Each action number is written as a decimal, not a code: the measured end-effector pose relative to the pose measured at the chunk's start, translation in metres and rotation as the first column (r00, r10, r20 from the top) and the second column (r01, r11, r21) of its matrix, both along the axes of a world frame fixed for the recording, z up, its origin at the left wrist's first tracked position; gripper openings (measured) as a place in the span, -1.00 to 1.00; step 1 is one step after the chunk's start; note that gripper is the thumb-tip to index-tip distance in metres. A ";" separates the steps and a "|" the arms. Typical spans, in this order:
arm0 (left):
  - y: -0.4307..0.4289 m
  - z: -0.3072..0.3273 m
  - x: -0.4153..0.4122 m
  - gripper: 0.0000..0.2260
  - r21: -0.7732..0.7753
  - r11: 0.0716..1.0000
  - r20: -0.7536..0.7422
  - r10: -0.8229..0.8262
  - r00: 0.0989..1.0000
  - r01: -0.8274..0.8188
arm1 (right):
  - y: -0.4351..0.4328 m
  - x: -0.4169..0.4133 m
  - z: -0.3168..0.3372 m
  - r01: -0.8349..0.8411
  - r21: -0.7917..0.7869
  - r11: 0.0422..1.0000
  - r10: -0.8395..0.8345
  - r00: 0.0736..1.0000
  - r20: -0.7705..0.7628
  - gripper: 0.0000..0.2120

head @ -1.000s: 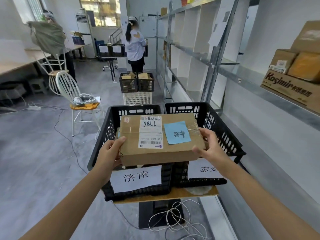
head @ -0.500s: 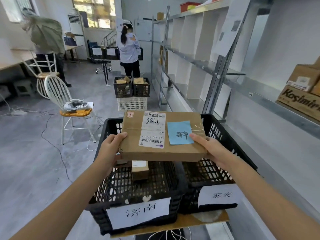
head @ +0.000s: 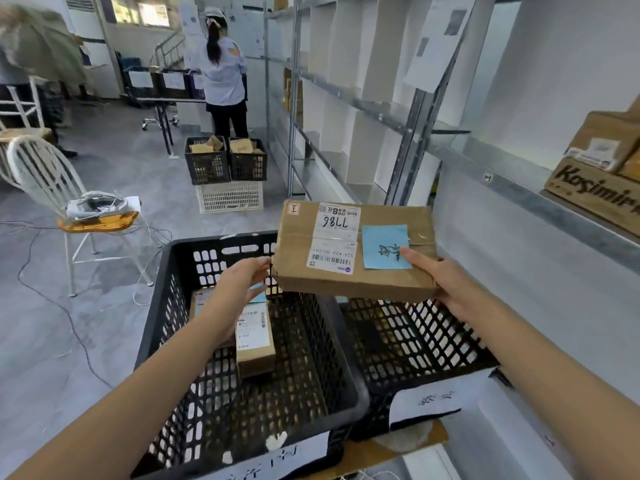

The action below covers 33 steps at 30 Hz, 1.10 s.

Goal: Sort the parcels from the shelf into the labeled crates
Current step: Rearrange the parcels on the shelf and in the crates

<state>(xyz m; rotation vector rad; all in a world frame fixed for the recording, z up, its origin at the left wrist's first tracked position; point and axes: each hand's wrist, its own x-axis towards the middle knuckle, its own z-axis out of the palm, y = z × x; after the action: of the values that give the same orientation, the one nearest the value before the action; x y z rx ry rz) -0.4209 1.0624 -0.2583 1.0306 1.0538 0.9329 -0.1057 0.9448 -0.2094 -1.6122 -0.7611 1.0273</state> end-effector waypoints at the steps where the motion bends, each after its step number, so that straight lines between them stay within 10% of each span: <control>1: 0.004 -0.004 0.010 -0.80 0.001 1.000 -0.020 -0.019 1.000 0.019 | 0.001 0.009 0.001 0.026 0.010 1.000 -0.026 1.000 -0.001 -0.31; 33: 0.037 -0.033 0.185 -0.65 0.116 0.993 -0.377 0.070 0.923 -0.028 | 0.059 0.159 -0.129 -0.083 -0.325 0.942 0.018 0.980 -0.196 -0.70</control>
<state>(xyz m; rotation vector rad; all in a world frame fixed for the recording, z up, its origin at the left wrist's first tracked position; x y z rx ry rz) -0.2357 1.0995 -0.2909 1.3173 1.3676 0.8549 0.0531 1.0035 -0.3379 -1.7509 -0.5204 1.3841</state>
